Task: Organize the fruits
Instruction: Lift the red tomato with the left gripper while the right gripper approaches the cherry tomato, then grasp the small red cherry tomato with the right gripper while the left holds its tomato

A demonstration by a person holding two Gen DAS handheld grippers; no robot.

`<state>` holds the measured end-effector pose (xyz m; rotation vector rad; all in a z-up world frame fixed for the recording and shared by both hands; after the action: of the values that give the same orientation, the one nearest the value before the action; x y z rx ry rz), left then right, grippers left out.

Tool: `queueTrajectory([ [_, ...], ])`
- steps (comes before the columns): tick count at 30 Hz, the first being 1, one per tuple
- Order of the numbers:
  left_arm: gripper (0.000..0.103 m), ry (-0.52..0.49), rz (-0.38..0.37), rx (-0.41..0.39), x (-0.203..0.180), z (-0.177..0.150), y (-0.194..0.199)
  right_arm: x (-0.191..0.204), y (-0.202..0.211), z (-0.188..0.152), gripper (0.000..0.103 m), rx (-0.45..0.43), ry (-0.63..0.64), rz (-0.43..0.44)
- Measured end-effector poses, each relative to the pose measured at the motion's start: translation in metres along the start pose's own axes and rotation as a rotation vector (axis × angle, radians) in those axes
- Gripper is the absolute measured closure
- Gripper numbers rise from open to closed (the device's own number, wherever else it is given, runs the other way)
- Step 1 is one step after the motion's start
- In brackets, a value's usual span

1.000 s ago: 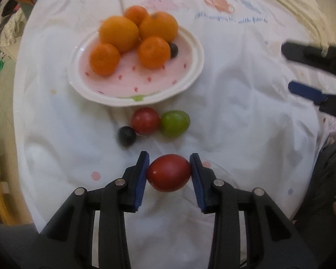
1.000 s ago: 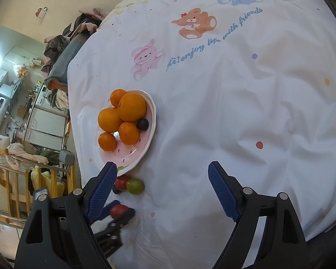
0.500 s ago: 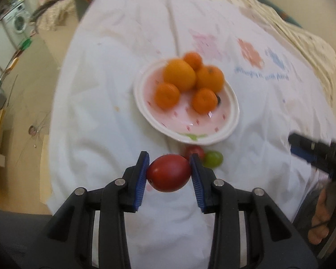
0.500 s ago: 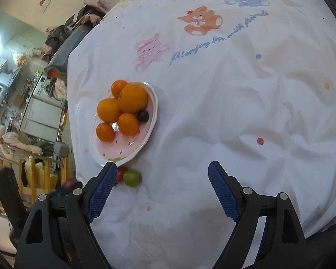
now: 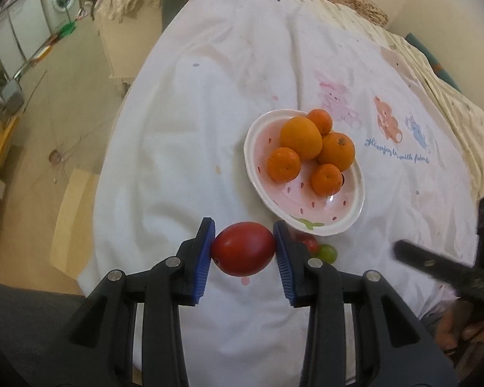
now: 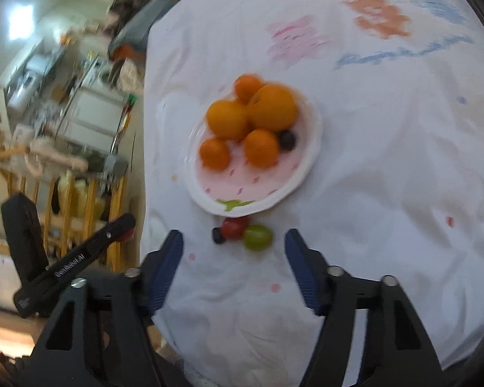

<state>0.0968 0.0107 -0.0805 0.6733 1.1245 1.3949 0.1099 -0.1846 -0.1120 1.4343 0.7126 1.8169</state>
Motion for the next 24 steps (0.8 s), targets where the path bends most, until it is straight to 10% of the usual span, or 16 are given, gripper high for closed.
queueTrajectory([
  [10, 0.070, 0.048, -0.043, 0.019, 0.001, 0.004, 0.000, 0.016, -0.085, 0.008, 0.065, 0.205, 0.126, -0.142],
  [24, 0.070, 0.071, -0.076, 0.041, -0.004, 0.005, -0.002, 0.027, -0.089, 0.001, 0.067, 0.288, 0.109, -0.109],
])
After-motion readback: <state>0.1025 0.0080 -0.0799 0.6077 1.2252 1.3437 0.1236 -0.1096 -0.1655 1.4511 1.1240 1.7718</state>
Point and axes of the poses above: each gripper's, at about its wrist camera, not at the fingertips, and y roughly against the way its jaws point, x to its left, z to its top, the point moved 8 cm from there along -y, roughly the way its jaws point, and after that the axes turned 1 degree about x, right-handed, at the moved point
